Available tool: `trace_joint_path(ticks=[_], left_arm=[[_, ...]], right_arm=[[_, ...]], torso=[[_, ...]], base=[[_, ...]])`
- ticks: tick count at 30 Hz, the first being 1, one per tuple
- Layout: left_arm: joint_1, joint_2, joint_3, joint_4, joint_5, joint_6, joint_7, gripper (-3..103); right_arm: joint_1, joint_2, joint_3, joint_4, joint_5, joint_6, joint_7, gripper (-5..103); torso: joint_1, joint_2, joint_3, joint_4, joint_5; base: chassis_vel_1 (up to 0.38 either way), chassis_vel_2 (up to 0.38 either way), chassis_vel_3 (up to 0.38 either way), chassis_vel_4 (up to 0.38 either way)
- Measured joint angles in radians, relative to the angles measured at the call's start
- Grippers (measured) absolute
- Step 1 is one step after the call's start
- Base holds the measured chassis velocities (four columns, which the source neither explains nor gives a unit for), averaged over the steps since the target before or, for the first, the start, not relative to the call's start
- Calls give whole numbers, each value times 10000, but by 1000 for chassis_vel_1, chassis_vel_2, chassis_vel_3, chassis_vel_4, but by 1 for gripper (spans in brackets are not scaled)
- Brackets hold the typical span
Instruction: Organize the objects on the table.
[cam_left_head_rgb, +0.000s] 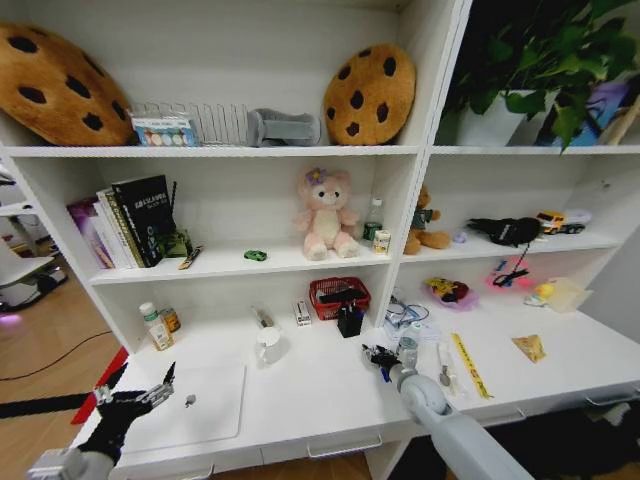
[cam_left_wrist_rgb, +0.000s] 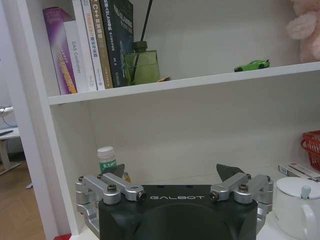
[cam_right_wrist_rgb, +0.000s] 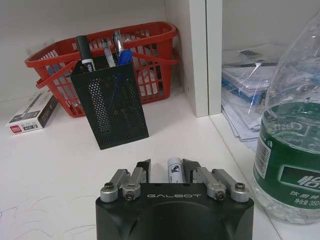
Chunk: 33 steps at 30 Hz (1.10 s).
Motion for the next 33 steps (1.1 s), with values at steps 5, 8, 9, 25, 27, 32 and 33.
trace_joint_path(ticks=[5,8,9,25,27,32,33], left_arm=[[0,0,0,0,0,0,0,100],[0,0,0,0,0,0,0,100],[0,0,0,0,0,0,0,100],[0,0,0,0,0,0,0,100],[0,0,0,0,0,0,0,100],[0,0,0,0,0,0,0,100],[0,0,0,0,0,0,0,100]], right_arm=[[79,-6,-103,-100,43,1,23,19],[93,-31,-161,-122,64,-1,24,13],[93,-31,-161,-122,64,-1,24,13],[392,-563,74,1608,-1518,1820,-1033,13],[672,-580,133,1592,-1631,2028,-1220,13],[1444,-414,-7,901,-1624,2218,-1230,13],[1694,-354,-108,637,-1615,2258,-1278,13]], torso=[[0,0,0,1,1],[0,0,-1,1,0],[0,0,-1,1,0],[1,-4,3,-1,3],[1,-4,3,0,1],[2,-4,3,2,3],[2,-4,3,2,4]], base=[[0,0,0,0],[0,0,0,0],[0,0,0,0],[0,0,0,0],[0,0,0,0],[0,0,0,0],[0,0,0,0]])
